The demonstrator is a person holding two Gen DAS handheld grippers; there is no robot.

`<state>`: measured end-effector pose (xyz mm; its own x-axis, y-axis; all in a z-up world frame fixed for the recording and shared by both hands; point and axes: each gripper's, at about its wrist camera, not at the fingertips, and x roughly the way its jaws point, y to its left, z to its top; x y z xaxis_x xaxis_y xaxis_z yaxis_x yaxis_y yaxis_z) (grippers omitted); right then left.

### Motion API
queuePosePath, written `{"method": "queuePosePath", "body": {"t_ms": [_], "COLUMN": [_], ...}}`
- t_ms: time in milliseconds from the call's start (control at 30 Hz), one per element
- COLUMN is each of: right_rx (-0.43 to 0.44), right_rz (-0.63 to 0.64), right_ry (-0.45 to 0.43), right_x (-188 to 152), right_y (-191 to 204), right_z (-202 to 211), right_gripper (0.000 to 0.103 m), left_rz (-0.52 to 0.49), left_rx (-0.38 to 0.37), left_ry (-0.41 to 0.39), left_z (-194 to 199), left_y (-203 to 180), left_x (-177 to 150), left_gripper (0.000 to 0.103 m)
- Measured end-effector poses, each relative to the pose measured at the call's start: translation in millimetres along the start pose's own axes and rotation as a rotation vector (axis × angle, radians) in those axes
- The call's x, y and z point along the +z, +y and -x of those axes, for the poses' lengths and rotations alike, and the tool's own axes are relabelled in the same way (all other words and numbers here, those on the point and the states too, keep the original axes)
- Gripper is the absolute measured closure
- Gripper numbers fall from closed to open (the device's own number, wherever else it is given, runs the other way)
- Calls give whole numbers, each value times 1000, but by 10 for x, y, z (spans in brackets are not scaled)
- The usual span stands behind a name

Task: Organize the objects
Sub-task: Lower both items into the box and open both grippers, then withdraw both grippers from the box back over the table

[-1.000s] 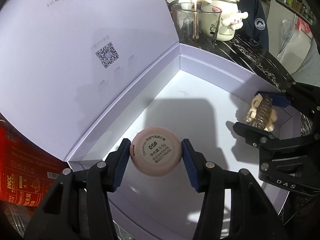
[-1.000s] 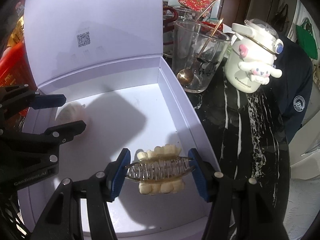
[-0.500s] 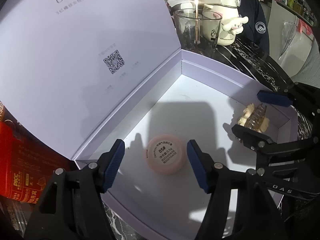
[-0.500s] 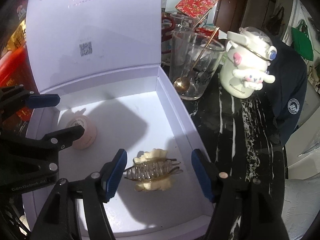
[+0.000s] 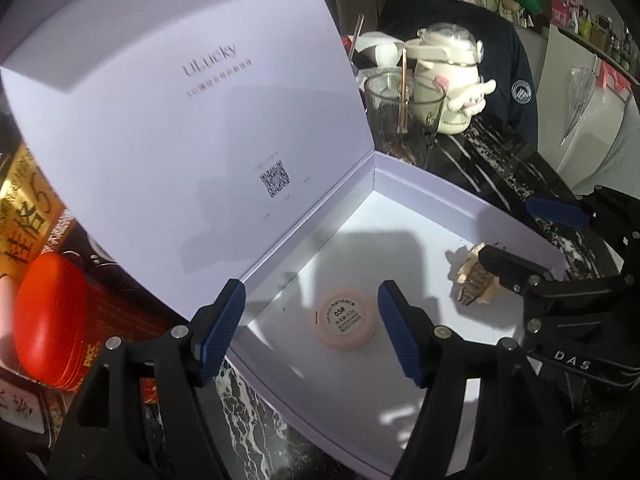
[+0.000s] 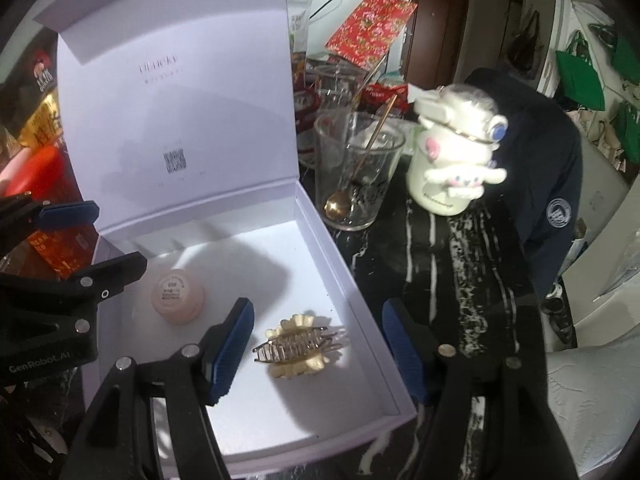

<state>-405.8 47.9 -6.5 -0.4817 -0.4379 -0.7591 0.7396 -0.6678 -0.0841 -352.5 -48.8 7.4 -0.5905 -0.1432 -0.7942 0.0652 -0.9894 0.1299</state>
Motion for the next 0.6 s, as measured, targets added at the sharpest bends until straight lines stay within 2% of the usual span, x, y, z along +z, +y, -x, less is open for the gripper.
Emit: {"method": "queuePosePath", "body": {"t_ms": [300,433,600], "right_rx": [-39,-56,-69], "right_rz": [7,14,18], "right_ry": [-48,-66,-85], "right_x": [11,6,-32], "right_y": [76,116,149], "right_z": [448,639,851], "right_gripper": [31,30,28], "left_rz": [12,19,31], "left_rx": [-4,6,10], "left_ry": [-62,-92,-119], "left_z": [381,554,731], "left_y": [46,82,120], "left_x": [-28,-47,-73], "left_gripper": [34,28,27]}}
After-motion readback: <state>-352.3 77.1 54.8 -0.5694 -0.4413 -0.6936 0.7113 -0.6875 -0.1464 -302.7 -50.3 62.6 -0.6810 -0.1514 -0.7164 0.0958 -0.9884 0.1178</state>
